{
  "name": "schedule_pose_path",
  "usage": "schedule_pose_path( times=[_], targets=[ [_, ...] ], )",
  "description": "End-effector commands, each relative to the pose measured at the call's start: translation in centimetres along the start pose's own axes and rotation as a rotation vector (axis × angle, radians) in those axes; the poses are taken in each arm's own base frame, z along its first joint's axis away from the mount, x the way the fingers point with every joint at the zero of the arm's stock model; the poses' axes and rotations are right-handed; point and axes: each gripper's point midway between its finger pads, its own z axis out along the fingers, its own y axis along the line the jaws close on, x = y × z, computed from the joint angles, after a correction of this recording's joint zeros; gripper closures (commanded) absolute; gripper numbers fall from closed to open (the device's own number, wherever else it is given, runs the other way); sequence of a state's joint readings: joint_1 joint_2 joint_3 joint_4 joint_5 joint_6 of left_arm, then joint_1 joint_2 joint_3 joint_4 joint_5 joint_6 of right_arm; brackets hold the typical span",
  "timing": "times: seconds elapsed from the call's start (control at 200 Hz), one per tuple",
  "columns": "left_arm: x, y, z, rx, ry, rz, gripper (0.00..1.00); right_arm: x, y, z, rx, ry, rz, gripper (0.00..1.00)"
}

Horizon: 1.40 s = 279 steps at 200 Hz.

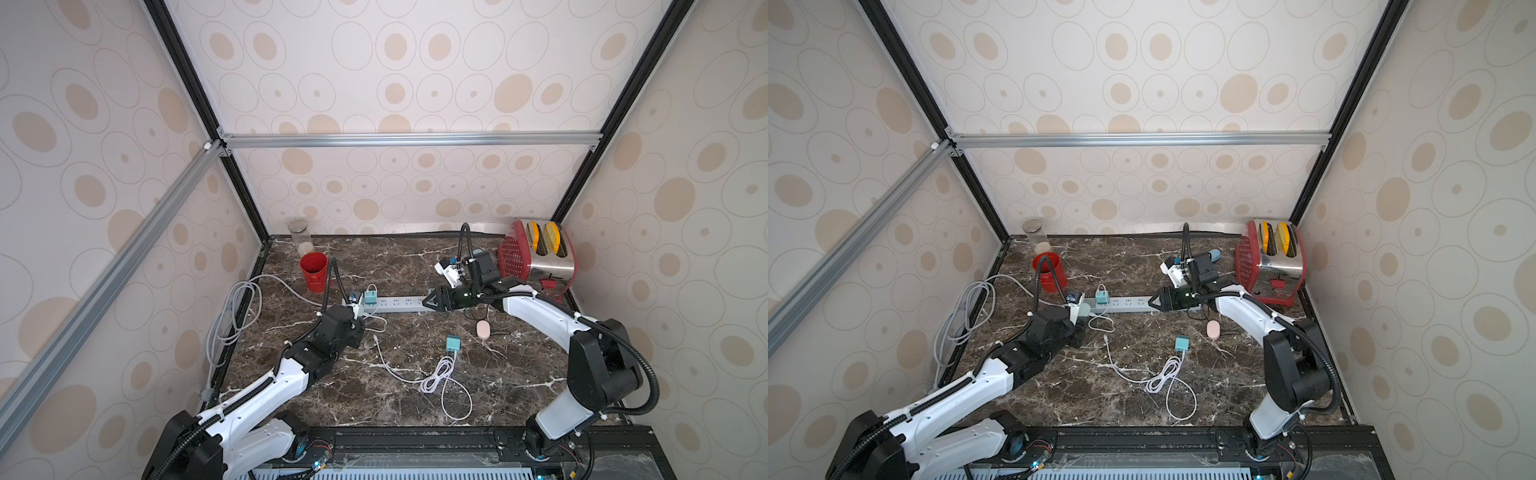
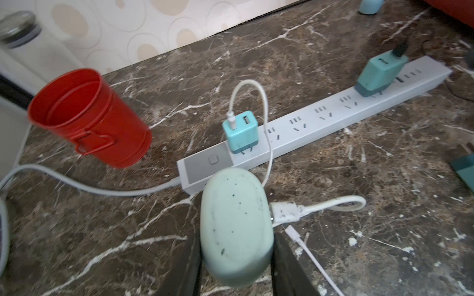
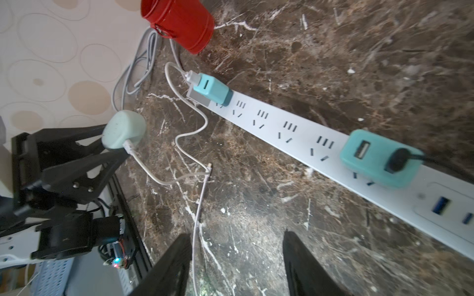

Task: Charge the bluetooth headset
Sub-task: Place the bluetooth headset at the center of the board.

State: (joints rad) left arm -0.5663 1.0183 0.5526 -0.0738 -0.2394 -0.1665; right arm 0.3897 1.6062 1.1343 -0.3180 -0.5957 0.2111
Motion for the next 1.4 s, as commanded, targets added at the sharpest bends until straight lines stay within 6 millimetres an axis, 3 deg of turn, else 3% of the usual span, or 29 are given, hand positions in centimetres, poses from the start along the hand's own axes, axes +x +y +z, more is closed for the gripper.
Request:
schedule_pose_path(
  times=[0.0, 0.175, 0.611, 0.946, 1.007, 1.097, 1.192, 1.377, 1.392],
  targets=[
    [3.4, 3.1, -0.5, -0.135, 0.064, -0.159, 0.70, 0.1, -1.2, -1.0, 0.102, -0.032, -0.035, 0.39],
    [7.2, 4.7, 0.8, -0.196, 0.113, -0.287, 0.71, 0.3, -2.2, -1.3, 0.161, -0.029, -0.008, 0.38],
    [8.8, 5.3, 4.3, -0.251, 0.117, -0.305, 0.70, -1.1, -3.7, -2.2, 0.209, -0.087, 0.056, 0.35],
    [10.4, 5.7, 6.0, -0.308, 0.155, -0.357, 0.64, -1.6, -6.3, -4.0, 0.264, -0.153, 0.136, 0.35],
    [10.7, 5.8, 6.1, -0.320, 0.160, -0.368, 0.59, -1.6, -6.4, -4.2, 0.267, -0.153, 0.146, 0.36],
    [11.0, 5.9, 6.2, -0.337, 0.172, -0.380, 0.43, -1.5, -6.5, -4.3, 0.276, -0.147, 0.149, 0.36],
    [11.1, 6.1, 6.1, -0.355, 0.202, -0.379, 0.32, -1.1, -6.7, -4.5, 0.297, -0.135, 0.152, 0.35],
    [9.9, 6.4, 5.1, -0.362, 0.193, -0.412, 0.22, 0.7, -7.6, -6.0, 0.388, -0.115, 0.160, 0.31],
    [9.7, 6.4, 4.9, -0.363, 0.193, -0.415, 0.22, 0.7, -8.3, -6.6, 0.409, -0.124, 0.176, 0.30]
  ],
)
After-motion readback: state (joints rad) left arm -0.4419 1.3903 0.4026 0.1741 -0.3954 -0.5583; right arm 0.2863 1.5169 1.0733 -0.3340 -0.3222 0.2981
